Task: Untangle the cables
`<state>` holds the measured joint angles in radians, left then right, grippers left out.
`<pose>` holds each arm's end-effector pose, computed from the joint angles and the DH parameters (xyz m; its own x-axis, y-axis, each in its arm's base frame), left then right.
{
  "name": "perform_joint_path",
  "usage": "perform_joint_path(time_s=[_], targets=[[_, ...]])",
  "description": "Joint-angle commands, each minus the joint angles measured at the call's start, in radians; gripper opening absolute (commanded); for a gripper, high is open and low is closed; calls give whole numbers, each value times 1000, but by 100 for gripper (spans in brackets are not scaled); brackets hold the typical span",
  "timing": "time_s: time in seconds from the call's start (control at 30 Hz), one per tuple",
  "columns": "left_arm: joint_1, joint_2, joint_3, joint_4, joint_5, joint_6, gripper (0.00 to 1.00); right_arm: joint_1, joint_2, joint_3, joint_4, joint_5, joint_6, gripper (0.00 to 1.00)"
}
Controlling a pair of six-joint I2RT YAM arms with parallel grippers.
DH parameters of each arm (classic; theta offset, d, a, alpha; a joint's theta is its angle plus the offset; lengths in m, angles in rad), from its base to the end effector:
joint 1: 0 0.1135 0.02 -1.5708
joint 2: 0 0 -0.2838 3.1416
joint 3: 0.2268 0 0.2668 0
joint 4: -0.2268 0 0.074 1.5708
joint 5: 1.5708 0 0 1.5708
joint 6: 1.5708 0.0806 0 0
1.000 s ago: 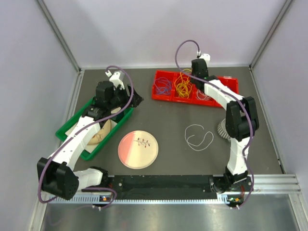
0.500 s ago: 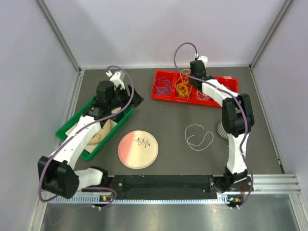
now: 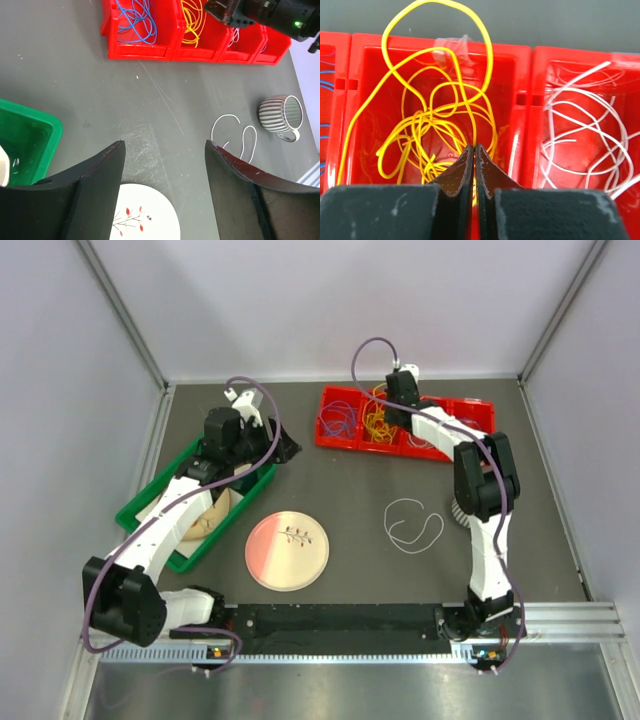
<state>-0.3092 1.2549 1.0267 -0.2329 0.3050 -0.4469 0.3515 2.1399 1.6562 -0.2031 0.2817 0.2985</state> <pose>0.3106 -0.1246 0.3158 -0.6184 -0.2352 -0.7499 0.3096 0.8041 -0.5075 0.5223 0.1677 0.1888 -0.6069 0.0783 -0.7909 0.0519 0.9969 0.0589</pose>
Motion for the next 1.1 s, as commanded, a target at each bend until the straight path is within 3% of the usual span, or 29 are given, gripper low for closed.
perform_joint_path(time_s=[0.0, 0.13, 0.2, 0.53, 0.6, 0.67, 0.77, 0.9, 0.97, 1.07], targets=[[4, 0, 27, 53, 23, -12, 70, 23, 70, 129, -83, 65, 8, 0], [4, 6, 35, 53, 29, -13, 70, 24, 95, 169, -114, 41, 24, 0], [4, 8, 36, 53, 29, -12, 70, 24, 75, 159, -116, 27, 28, 7], [4, 37, 30, 96, 86, -52, 69, 33, -124, 85, -62, 33, 25, 14], [4, 37, 29, 98, 95, -56, 69, 35, -143, 77, -62, 36, 27, 25], [4, 35, 27, 98, 95, -56, 69, 37, -147, 73, -61, 24, 27, 47], [4, 29, 26, 98, 94, -53, 69, 53, -137, 73, -61, 5, 21, 59], [4, 18, 24, 92, 89, -49, 69, 73, -117, 70, -59, -18, 30, 59], [4, 15, 23, 86, 82, -41, 69, 84, -110, 74, -58, -39, 25, 52], [4, 9, 23, 84, 75, -36, 69, 121, -104, 79, -48, -50, -2, 49]])
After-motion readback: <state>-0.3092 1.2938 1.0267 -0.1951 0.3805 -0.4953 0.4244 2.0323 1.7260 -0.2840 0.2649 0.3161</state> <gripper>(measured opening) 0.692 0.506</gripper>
